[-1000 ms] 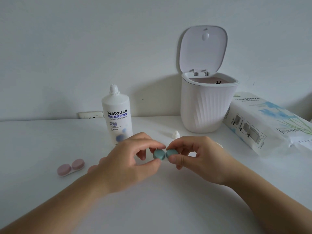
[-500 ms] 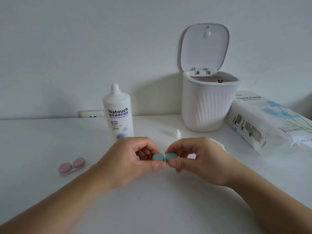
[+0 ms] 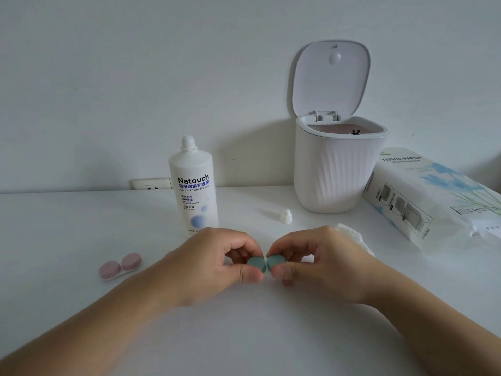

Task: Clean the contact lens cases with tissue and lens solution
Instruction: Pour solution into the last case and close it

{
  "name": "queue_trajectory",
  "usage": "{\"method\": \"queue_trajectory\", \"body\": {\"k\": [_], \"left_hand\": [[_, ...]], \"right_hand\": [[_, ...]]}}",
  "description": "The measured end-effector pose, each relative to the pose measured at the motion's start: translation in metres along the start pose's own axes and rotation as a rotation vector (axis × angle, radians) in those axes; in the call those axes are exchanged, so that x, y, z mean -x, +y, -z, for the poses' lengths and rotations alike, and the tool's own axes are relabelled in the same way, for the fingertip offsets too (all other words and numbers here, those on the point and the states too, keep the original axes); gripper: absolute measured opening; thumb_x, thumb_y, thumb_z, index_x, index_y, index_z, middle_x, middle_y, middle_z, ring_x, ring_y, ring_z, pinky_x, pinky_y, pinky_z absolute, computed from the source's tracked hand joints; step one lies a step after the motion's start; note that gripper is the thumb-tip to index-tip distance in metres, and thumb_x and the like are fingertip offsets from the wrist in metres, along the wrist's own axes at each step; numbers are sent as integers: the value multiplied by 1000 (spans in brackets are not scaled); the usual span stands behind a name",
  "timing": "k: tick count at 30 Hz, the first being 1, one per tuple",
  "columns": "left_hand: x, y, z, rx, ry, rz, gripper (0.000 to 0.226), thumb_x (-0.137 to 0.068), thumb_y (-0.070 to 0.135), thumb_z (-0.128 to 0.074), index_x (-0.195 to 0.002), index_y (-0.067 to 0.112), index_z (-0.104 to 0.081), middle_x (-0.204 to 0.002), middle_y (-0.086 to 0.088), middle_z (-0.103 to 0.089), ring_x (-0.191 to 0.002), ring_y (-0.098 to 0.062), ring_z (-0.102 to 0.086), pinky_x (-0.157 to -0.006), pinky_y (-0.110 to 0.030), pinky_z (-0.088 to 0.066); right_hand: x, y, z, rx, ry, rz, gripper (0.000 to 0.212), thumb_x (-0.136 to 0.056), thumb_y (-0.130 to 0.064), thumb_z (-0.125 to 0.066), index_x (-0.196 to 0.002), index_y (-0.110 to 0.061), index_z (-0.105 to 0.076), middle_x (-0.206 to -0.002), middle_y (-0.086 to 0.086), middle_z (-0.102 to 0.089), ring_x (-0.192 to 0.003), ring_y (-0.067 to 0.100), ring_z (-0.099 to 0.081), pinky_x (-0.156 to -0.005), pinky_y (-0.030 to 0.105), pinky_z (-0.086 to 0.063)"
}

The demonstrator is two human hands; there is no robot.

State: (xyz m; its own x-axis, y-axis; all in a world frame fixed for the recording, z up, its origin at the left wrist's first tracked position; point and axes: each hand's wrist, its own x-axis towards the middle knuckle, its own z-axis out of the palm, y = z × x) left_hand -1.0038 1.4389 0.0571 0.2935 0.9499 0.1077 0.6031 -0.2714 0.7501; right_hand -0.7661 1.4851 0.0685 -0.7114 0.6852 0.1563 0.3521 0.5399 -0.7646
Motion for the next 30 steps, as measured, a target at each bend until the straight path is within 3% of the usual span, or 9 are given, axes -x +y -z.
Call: {"method": "queue_trajectory", "body": {"k": [4, 5, 8, 14, 22, 25, 27, 30], "left_hand": [[0, -2, 2, -136, 4, -53, 22, -83, 45, -77, -102, 43, -66, -91, 20, -69, -78, -2, -64, -68, -14, -48], [0, -1, 3, -163, 11, -68, 22, -85, 43, -77, -103, 42, -65, -91, 19, -68, -77, -3, -62, -66, -13, -47], [-1, -1, 4, -281, 26, -116, 21, -85, 46, -76, -102, 38, -67, -91, 17, -63, -83, -7, -60, -72, -25, -50], [-3, -6, 2, -453, 26, -184, 29, -85, 57, -70, -104, 35, -70, -97, 20, -56, -96, 2, -49, -86, -26, -45], [-3, -10, 2, -557, 70, -217, 43, -84, 69, -59, -109, 36, -68, -100, 17, -57, -96, 2, -45, -88, -29, -44], [0, -7, 8, -491, 216, -276, 51, -80, 73, -54, -108, 35, -72, -96, 18, -61, -87, 8, -46, -79, -25, -45], [3, -4, 15, -394, 421, -357, 41, -84, 64, -60, -98, 29, -76, -87, 16, -62, -78, 9, -48, -69, -22, -45], [5, -4, 25, -355, 774, -480, 26, -89, 42, -67, -84, 18, -77, -80, 8, -60, -76, -6, -55, -69, -27, -48]], "right_hand": [[-3, 6, -2, 19, 16, -7, 12, -85, -35, -78, -96, -32, -74, -84, -7, -74, -79, 12, -67, -77, 29, -55], [-4, 7, -3, 29, 28, -7, 14, -83, -37, -79, -96, -32, -74, -86, -8, -73, -79, 10, -66, -77, 30, -55], [-6, 11, -5, 103, 60, 3, 19, -79, -40, -81, -95, -31, -76, -86, -13, -67, -77, 7, -62, -73, 28, -53], [-10, 17, -9, 233, 50, 32, 25, -78, -48, -80, -97, -34, -76, -85, -13, -58, -73, 6, -56, -65, 16, -45], [-10, 20, -11, 258, 92, 3, 33, -74, -55, -78, -101, -36, -75, -87, -16, -59, -75, 5, -56, -67, 13, -43], [-10, 23, -8, 226, 214, -39, 31, -74, -58, -74, -98, -40, -74, -90, -23, -63, -73, 3, -57, -65, 10, -43], [-13, 27, -3, 278, 326, -106, 19, -79, -52, -74, -96, -45, -71, -87, -27, -63, -70, 1, -58, -67, 12, -45], [-24, 34, 8, 286, 393, -218, 26, -85, -46, -72, -109, -38, -69, -79, -19, -63, -64, 0, -55, -63, 15, -46]]}}
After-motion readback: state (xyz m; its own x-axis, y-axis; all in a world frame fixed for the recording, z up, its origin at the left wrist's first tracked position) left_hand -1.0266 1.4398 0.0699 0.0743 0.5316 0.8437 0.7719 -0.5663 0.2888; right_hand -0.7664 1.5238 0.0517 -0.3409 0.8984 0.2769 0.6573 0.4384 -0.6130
